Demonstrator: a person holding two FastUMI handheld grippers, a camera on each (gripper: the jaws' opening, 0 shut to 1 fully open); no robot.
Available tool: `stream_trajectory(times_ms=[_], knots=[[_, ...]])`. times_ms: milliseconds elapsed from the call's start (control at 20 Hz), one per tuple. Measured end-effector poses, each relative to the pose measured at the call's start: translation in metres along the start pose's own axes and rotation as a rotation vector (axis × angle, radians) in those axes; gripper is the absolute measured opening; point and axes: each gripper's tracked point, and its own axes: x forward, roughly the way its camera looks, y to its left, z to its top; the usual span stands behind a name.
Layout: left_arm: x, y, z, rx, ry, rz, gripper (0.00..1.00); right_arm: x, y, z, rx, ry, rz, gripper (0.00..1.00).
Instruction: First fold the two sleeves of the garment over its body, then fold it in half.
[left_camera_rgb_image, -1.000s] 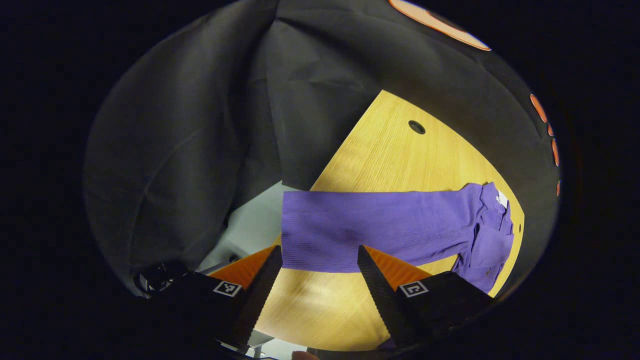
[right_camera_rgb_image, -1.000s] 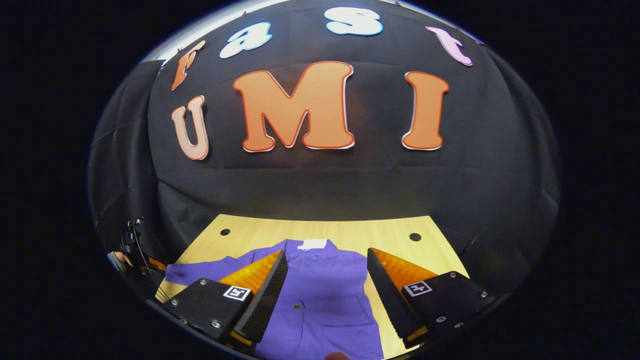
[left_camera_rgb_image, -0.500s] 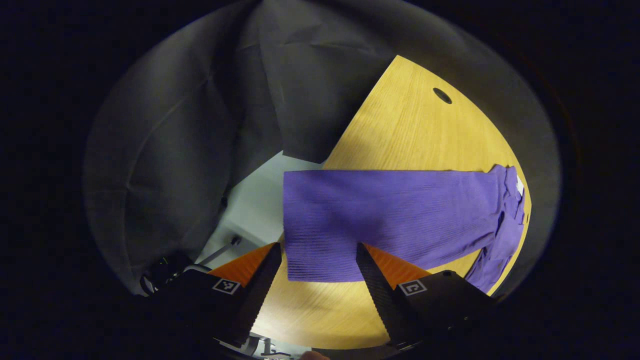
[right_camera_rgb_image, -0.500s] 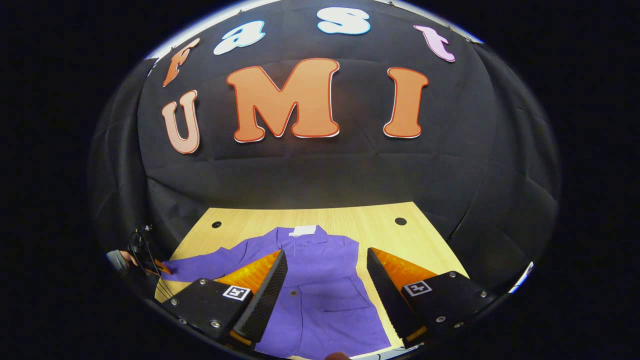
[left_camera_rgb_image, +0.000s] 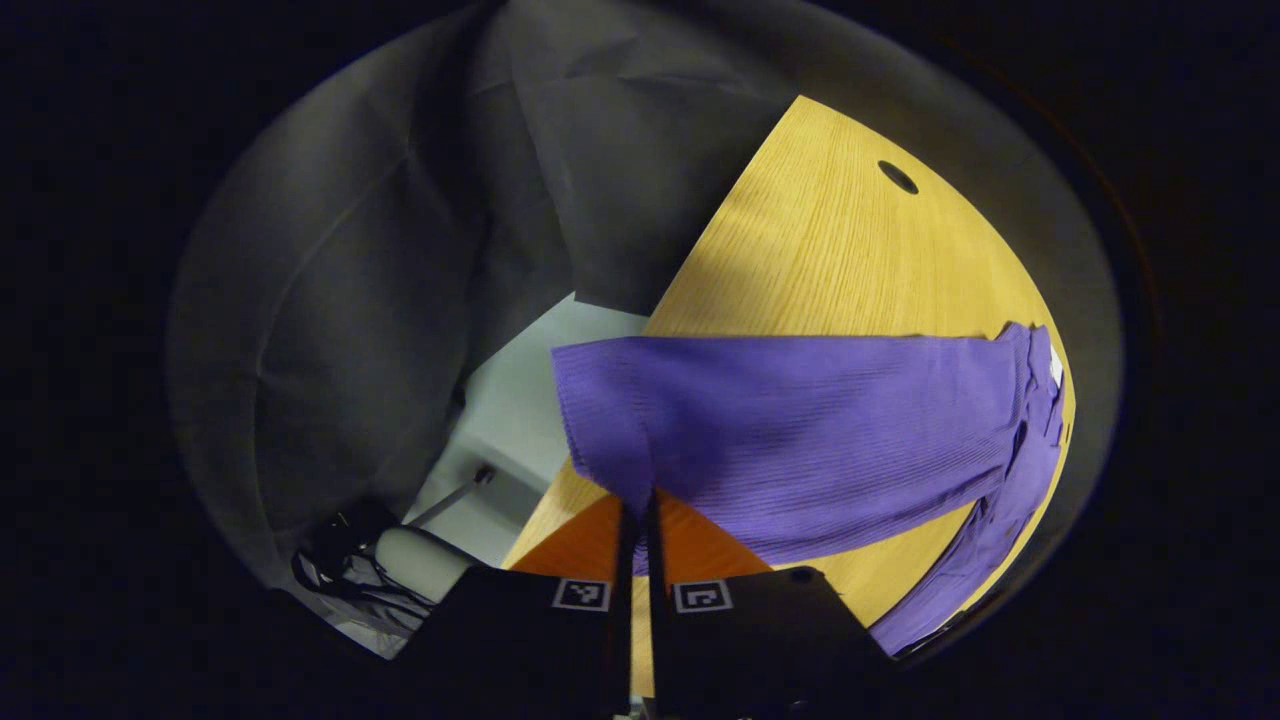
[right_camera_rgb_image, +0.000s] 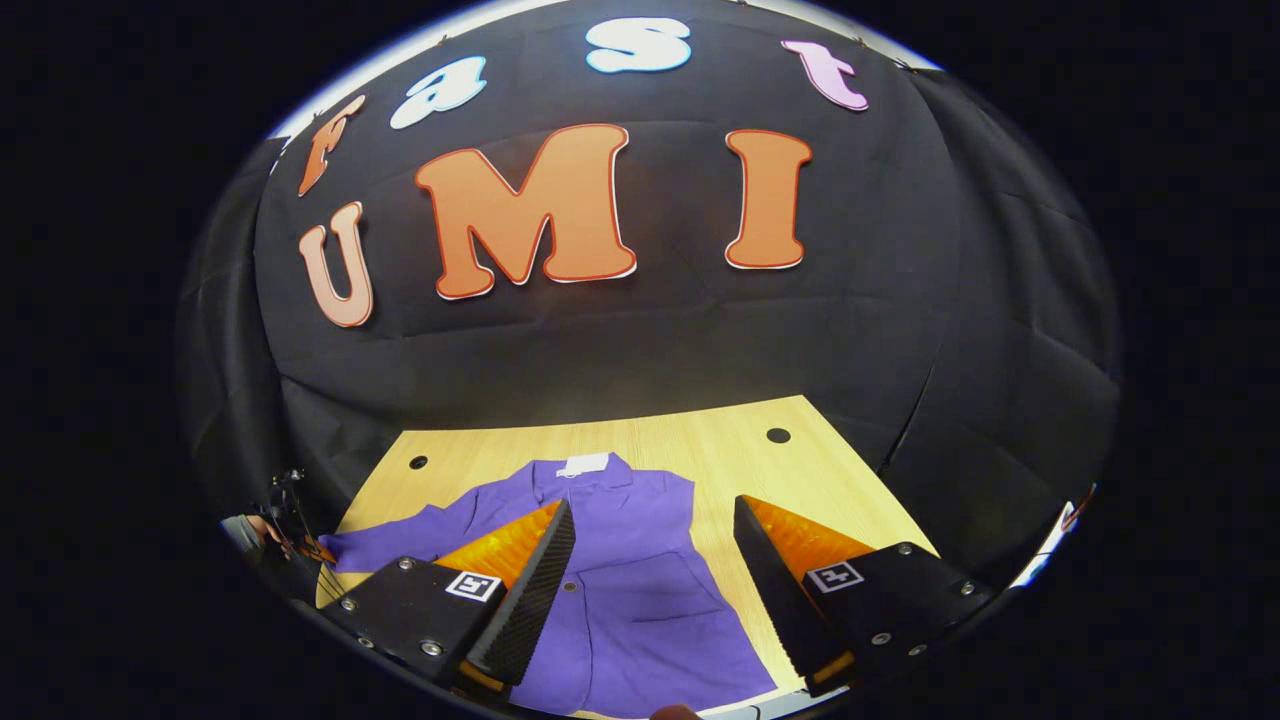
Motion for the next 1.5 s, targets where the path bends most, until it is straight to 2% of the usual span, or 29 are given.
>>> stream_trajectory(times_ms=[150, 200, 250, 350, 650, 800, 1100, 1500], knots=[[-0.020, -0.009, 0.008, 0.061, -0.057, -0.007, 0.10, -0.001, -0.009, -0.001, 0.003, 0.000, 0.000, 0.95], [-0.028, -0.017, 0.013, 0.085, -0.075, -0.008, 0.11, -0.001, -0.010, -0.001, 0.008, 0.000, 0.004, 1.00], [-0.037, -0.027, 0.017, 0.104, -0.087, -0.020, 0.10, 0.000, -0.013, -0.002, 0.012, -0.002, 0.007, 0.95], [-0.056, -0.045, 0.019, 0.132, -0.119, -0.050, 0.10, 0.001, -0.017, -0.002, 0.013, -0.005, 0.017, 0.95], [-0.102, -0.105, 0.020, 0.210, -0.184, -0.075, 0.10, -0.004, -0.027, -0.002, 0.037, -0.024, 0.062, 0.95], [-0.127, -0.146, 0.016, 0.242, -0.186, -0.136, 0.10, -0.007, -0.033, -0.004, 0.037, -0.024, 0.075, 0.95], [-0.163, -0.228, 0.006, 0.346, -0.200, -0.197, 0.10, -0.023, -0.054, -0.007, 0.085, -0.044, 0.103, 0.95], [-0.192, -0.372, -0.024, 0.584, -0.189, -0.286, 0.10, -0.054, -0.095, -0.015, 0.160, -0.067, 0.101, 0.95]])
